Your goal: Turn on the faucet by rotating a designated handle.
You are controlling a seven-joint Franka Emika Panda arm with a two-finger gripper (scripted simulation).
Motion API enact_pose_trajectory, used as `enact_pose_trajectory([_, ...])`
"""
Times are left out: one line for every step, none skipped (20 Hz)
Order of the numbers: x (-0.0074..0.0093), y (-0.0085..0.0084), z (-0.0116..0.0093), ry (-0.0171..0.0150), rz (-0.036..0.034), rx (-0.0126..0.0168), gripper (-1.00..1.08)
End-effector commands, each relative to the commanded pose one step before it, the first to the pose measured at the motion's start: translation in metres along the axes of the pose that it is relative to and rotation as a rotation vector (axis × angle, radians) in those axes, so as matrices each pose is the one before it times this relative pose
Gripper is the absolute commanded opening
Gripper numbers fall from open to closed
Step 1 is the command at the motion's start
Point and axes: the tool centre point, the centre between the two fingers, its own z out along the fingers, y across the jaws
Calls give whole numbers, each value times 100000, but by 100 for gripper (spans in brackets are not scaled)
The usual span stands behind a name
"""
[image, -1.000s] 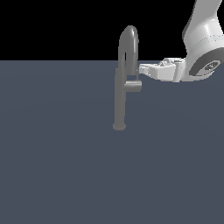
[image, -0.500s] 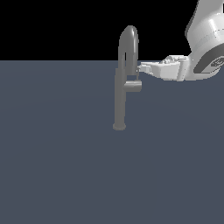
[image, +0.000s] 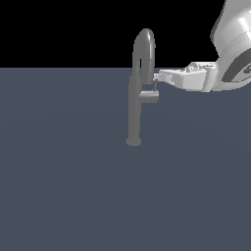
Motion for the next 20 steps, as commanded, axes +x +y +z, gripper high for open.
enact_pose_trajectory([-45,1132,-26,-483,597,-712,-100])
enact_pose_trajectory([-6,299,-10,0,0,0,-100])
enact_pose_trajectory([-8,296,19,-24,-10,-64,-100])
enact_pose_trajectory([0,0,0,0,0,0,-100])
enact_pose_trajectory([-198,-633,4,476,-878,488,-100])
enact_pose_trajectory([177,325,0,-44,75,-44,-100])
enact_pose_trajectory([190,323,2,-54,92,-54,-100])
enact_pose_trajectory([180,332,-1,-44,75,-44,-100])
enact_pose_trajectory([182,335,-1,-43,75,-44,-100])
enact_pose_trajectory([194,333,2,-53,93,-54,-100])
enact_pose_trajectory([185,342,-2,-42,76,-44,-100])
enact_pose_trajectory([197,339,1,-51,93,-54,-100])
enact_pose_trajectory([188,348,-3,-41,77,-44,-100])
enact_pose_trajectory([196,348,-2,-45,86,-49,-100])
enact_pose_trajectory([204,349,-1,-47,96,-54,-100])
enact_pose_trajectory([0,0,0,0,0,0,-100])
enact_pose_trajectory([-929,-677,36,435,-1728,29,-100])
enact_pose_trajectory([516,318,-3,-62,236,-9,-100])
enact_pose_trajectory([519,321,-3,-62,236,-9,-100])
enact_pose_trajectory([526,323,-3,-63,241,-8,-100])
